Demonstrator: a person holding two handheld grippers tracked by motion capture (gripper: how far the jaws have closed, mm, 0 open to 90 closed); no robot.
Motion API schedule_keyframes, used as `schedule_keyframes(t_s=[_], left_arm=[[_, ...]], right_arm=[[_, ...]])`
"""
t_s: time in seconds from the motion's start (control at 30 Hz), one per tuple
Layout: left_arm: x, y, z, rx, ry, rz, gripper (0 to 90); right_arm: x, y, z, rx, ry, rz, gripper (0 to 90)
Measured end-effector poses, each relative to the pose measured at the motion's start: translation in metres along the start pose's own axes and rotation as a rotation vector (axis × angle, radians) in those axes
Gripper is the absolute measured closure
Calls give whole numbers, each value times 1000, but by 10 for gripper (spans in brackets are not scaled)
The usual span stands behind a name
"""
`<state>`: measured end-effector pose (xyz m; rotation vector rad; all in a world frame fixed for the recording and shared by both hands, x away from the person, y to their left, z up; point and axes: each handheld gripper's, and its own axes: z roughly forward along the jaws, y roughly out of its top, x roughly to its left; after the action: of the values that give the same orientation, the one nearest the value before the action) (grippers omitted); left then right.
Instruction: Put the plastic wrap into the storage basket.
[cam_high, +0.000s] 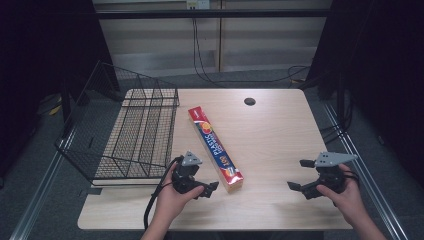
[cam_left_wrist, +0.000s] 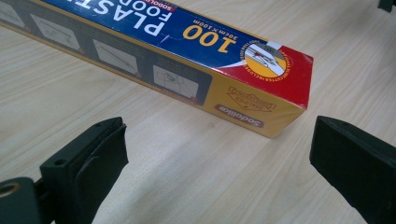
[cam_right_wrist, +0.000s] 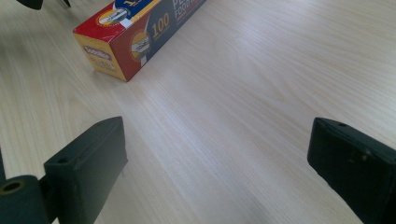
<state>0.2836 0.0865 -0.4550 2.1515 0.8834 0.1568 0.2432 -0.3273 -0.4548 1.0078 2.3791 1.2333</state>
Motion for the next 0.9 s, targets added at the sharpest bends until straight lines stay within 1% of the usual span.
schedule_keyframes(t_s=[0.03, 0.1, 0.13, 0.17, 0.2, 0.23, 0.3, 0.33, 0.43, 0.47, 0.53, 0.57, 0.6, 0.7, 0.77, 0.8, 0.83, 0.9], left_arm=[[1, 0, 1, 5, 2, 4, 40], [0, 1, 2, 10, 5, 1, 40], [0, 1, 3, 16, -2, 5, 40], [-1, 3, 4, 30, 0, 6, 40], [-1, 3, 4, 30, 0, 6, 39], [0, 4, 6, 33, 2, -2, 39], [1, 6, 9, 33, -4, -8, 38], [2, 8, 10, 51, -4, -8, 37], [2, 11, 12, 39, 0, -19, 38], [3, 12, 12, 52, 1, -16, 37], [4, 16, 13, 51, 6, -22, 37], [4, 19, 13, 59, 9, -28, 37], [4, 20, 14, 47, 5, -35, 37], [6, 28, 14, 63, 11, -30, 40], [6, 32, 16, 55, 17, -56, 42], [8, 36, 16, 70, 25, -55, 42], [8, 38, 18, 57, 25, -63, 42], [8, 40, 19, 64, 25, -58, 43]], right_arm=[[0, 0, 0, 0, -7, -1, 46], [0, 0, -1, -2, -6, -2, 47], [0, 0, -1, -5, -5, -4, 44], [2, -1, 0, 1, -6, -7, 45], [2, -1, 0, 1, -6, -7, 45], [2, -1, 1, 12, -3, -9, 46], [3, -1, 2, 14, -9, -8, 46], [4, -1, 3, 16, -3, -9, 46], [4, -2, 3, 22, -3, -14, 47], [4, -2, 3, 28, 1, -13, 47], [4, -2, 4, 27, -4, -12, 47], [4, -2, 5, 30, 0, -14, 48], [4, -2, 5, 34, -5, -15, 48], [4, -3, 7, 40, -4, -15, 48], [4, -3, 8, 44, 0, -17, 50], [4, -3, 9, 42, -3, -18, 49], [3, -3, 9, 40, -3, -19, 48], [3, -3, 9, 39, -3, -18, 48]])
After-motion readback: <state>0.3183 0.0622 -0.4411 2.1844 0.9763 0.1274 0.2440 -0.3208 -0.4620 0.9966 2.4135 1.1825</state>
